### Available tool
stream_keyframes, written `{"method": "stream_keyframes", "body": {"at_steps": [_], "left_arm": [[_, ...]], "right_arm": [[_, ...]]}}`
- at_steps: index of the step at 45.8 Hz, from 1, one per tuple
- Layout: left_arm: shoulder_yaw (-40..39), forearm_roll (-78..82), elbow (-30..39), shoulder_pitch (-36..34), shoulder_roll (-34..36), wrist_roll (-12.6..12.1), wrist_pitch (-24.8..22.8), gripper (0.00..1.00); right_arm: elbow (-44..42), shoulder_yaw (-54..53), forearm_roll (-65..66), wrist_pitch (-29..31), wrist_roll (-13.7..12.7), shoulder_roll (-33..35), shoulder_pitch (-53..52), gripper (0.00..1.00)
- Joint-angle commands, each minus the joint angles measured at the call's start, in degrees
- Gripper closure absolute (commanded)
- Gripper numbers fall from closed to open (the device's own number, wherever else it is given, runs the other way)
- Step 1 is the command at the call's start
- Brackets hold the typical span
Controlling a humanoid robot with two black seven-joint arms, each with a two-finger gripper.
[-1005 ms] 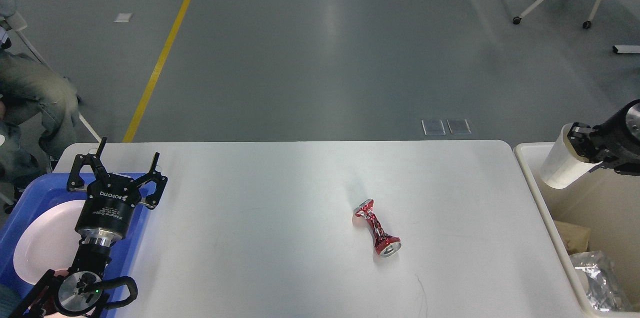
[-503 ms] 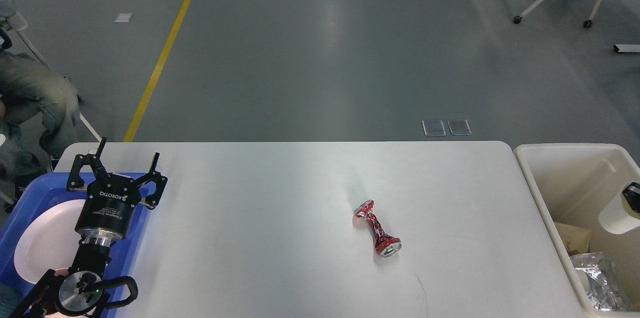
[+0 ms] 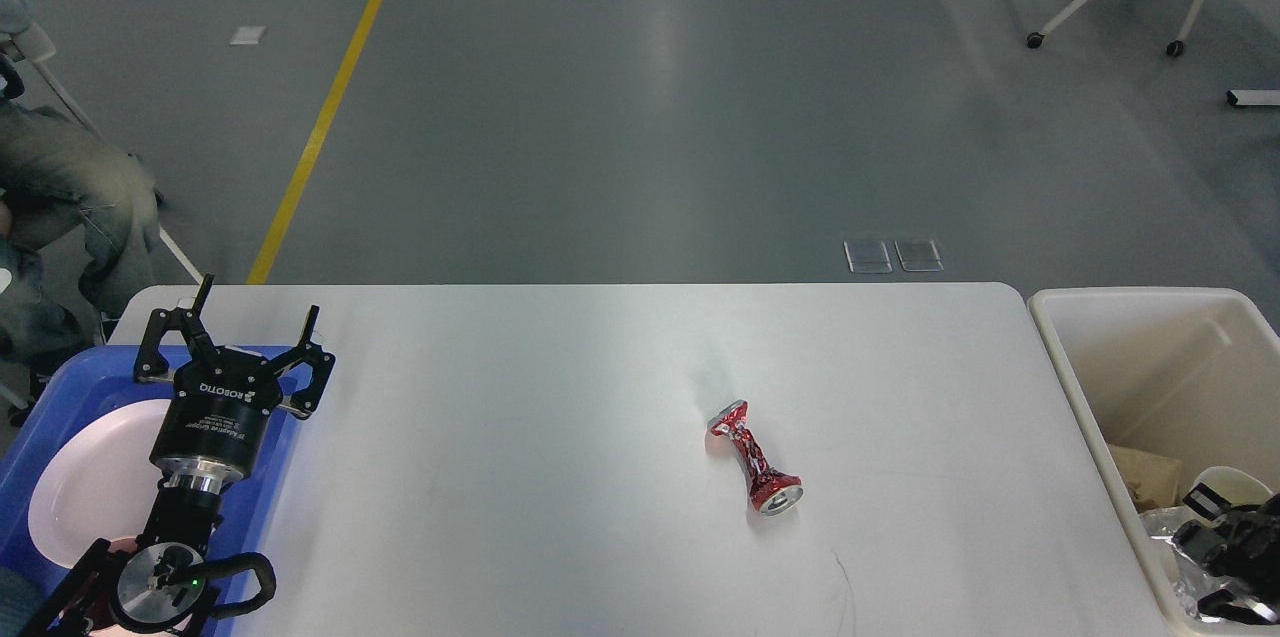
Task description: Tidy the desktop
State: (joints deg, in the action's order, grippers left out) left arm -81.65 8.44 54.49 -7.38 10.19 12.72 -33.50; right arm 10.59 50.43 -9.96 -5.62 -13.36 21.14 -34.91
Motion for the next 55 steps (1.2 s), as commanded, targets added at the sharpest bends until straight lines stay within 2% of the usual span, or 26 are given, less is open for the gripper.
{"method": "stream_keyframes", "body": {"at_steps": [1,11,12,13,14,15,16,17,37,44,49,55], "left_arm": [[0.0,0.0,0.0,0.0,0.0,0.0,0.0,0.04],[0.0,0.0,0.0,0.0,0.0,0.0,0.0,0.04],[0.0,0.0,0.0,0.0,0.0,-0.1,0.0,0.04],[0.0,0.0,0.0,0.0,0.0,0.0,0.0,0.04],[0.0,0.0,0.0,0.0,0.0,0.0,0.0,0.04],[0.0,0.0,0.0,0.0,0.0,0.0,0.0,0.04],[0.0,0.0,0.0,0.0,0.0,0.0,0.0,0.04],[0.0,0.0,0.0,0.0,0.0,0.0,0.0,0.04],[0.0,0.0,0.0,0.0,0.0,0.0,0.0,0.04],[0.0,0.0,0.0,0.0,0.0,-0.1,0.0,0.04],[0.0,0.0,0.0,0.0,0.0,-0.1,0.0,0.04],[0.0,0.0,0.0,0.0,0.0,0.0,0.0,0.04]], "right_arm": [[0.0,-0.1,0.0,-0.4,0.0,-0.7,1.0,1.00],[0.0,-0.1,0.0,-0.8,0.0,-0.9,1.2,1.00],[0.0,-0.1,0.0,-1.0,-0.1,-0.9,1.2,0.94],[0.0,0.1,0.1,-1.3,-0.1,-0.9,1.2,0.80],[0.0,0.4,0.2,-1.7,-0.1,-0.9,1.2,0.60],[0.0,0.5,0.2,-2.1,0.0,-1.0,1.2,0.37],[0.0,0.5,0.2,-2.8,0.0,-1.1,1.2,0.08],[0.0,0.4,0.1,-3.2,-0.1,-1.1,0.9,0.00],[0.4,0.2,0.2,-4.0,-0.1,-1.1,0.2,0.00],[1.8,-0.2,0.6,-3.3,-0.1,-0.6,-3.1,0.00],[6.1,1.0,2.6,-2.6,-0.2,0.6,-7.8,0.00],[18.0,0.8,11.4,-1.9,-0.4,6.4,-17.5,0.00]]}}
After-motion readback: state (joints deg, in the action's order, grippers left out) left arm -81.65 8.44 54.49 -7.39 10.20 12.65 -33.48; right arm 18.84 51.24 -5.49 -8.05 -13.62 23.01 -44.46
